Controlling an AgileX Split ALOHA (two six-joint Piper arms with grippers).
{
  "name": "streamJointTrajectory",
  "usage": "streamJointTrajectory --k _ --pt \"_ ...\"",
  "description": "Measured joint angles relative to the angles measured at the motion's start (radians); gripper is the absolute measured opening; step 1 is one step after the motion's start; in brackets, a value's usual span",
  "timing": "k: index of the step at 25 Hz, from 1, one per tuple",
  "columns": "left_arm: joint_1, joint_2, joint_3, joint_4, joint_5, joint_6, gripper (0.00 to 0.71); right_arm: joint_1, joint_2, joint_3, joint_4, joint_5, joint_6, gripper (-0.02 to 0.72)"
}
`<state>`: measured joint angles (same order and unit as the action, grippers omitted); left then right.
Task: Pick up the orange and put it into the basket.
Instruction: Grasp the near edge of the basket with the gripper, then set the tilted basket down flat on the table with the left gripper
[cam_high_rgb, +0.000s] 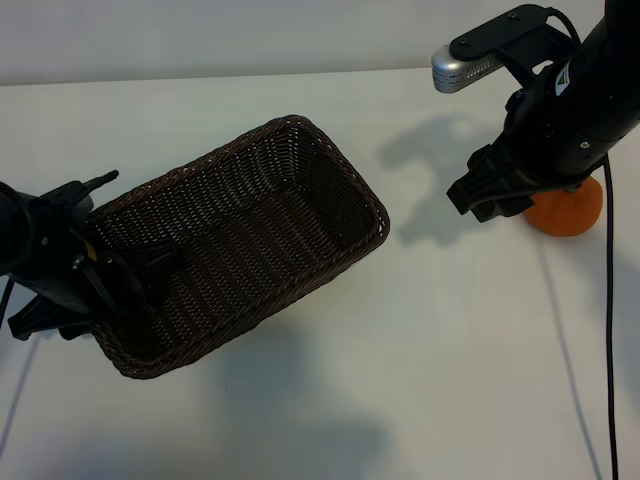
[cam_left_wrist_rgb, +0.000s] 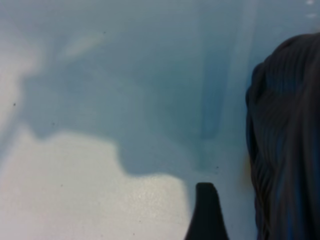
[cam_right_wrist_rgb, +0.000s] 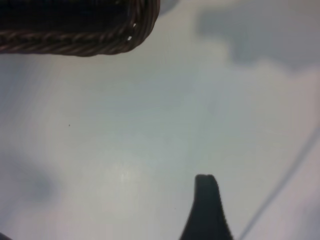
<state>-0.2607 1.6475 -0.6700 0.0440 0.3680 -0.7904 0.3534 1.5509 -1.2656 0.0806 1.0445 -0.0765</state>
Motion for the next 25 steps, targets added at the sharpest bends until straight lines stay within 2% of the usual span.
streamJointTrajectory --k 7,15,21,25 --pt "0.006 -0.002 0.0 -0.012 -0.033 -0.002 0.426 0.0 0.0 0.0 0.0 0.0 0.0 0.512" --pt "0.006 -0.008 0.002 -0.024 -0.036 0.017 0.417 0.0 0.0 0.0 0.0 0.0 0.0 0.512" --pt "0.007 -0.094 0.01 -0.027 -0.019 0.041 0.416 0.0 0.0 -0.001 0.0 0.0 0.0 0.512" --pt "0.04 -0.149 0.01 -0.044 -0.003 0.096 0.407 0.0 0.0 -0.001 0.0 0.0 0.0 0.512"
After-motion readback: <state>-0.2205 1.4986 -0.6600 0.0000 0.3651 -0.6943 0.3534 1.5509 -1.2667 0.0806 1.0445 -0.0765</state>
